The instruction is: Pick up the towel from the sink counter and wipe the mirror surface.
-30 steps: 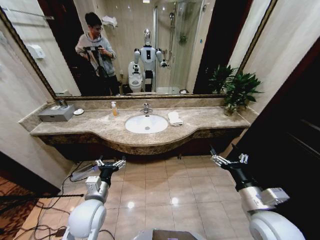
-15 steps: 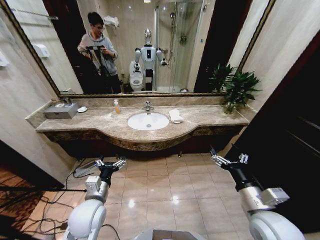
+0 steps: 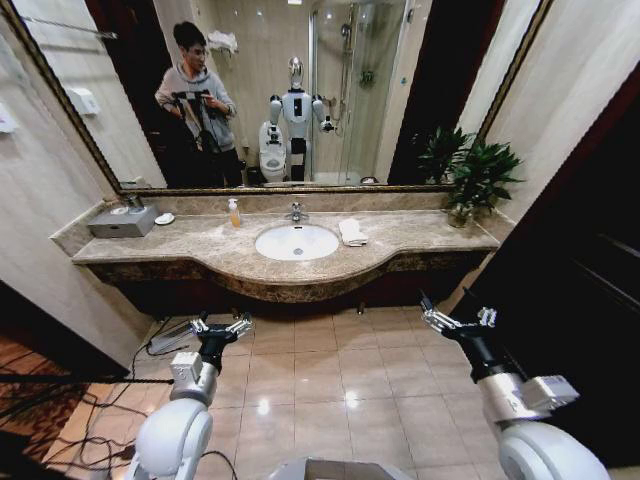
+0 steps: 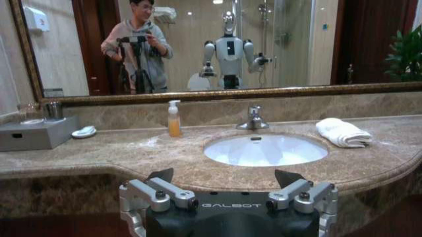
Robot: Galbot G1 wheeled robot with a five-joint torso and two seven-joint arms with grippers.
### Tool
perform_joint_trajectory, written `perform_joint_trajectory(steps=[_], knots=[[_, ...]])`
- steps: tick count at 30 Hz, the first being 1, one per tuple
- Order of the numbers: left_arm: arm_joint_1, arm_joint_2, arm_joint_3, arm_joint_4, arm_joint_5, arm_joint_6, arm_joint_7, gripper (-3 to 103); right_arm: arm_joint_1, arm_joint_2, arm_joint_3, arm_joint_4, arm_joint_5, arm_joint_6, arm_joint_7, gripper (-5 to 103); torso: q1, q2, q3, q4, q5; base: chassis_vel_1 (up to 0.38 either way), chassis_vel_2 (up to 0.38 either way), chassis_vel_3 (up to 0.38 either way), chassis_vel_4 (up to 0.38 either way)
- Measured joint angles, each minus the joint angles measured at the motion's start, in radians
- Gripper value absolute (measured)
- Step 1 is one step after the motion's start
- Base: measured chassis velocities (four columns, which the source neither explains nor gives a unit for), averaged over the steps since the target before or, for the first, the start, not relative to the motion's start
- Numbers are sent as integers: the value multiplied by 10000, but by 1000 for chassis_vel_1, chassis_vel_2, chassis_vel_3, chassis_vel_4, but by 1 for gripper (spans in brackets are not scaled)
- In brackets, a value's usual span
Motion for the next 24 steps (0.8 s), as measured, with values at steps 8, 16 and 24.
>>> perform_joint_trajectory(steps=[8,16,24], knots=[[0,0,0,0,0,0,0,100,0,0,0,0,0,0,0,100,0,0,0,0,0,0,0,0,0],[0,-1,1,0,0,0,0,100,0,0,1,0,0,0,0,100,0,0,0,-1,1,30,26,-31,-42],[0,0,0,0,0,0,0,100,-1,0,0,0,0,0,0,100,-2,1,-2,-1,-4,162,153,-165,-144]])
